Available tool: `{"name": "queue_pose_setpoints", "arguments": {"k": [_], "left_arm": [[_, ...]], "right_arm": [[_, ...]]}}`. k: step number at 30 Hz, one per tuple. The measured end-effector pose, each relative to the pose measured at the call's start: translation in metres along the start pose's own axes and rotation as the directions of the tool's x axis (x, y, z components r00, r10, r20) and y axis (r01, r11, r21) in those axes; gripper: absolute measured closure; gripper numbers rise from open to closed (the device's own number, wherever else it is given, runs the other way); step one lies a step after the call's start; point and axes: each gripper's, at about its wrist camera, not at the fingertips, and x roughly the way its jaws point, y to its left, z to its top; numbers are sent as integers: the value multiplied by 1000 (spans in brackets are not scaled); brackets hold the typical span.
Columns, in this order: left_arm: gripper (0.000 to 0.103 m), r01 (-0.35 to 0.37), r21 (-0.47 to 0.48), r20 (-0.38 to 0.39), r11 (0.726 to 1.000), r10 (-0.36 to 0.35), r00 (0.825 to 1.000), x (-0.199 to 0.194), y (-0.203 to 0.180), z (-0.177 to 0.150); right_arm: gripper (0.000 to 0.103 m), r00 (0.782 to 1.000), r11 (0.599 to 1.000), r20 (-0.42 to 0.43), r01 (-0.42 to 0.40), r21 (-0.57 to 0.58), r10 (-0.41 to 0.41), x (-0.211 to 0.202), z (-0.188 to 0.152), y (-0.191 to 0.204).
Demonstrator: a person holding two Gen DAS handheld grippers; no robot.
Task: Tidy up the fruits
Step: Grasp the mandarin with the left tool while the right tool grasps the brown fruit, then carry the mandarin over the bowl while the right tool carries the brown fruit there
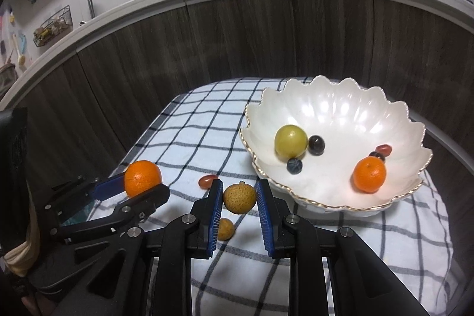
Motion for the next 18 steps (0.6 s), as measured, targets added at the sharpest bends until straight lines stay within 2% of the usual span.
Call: {"name": "queue_pose_setpoints", "arguments": {"k": [6,18], "left_arm": [[62,15,7,26,1000,-16,1000,-3,-15,17],[62,62,43,42,997,-64,997,6,-48,45]], "right_arm": [[78,999,1000,32,21,18,-21,-14,7,-9],[78,989,990,87,112,80,-119,-36,24,-52]]}}
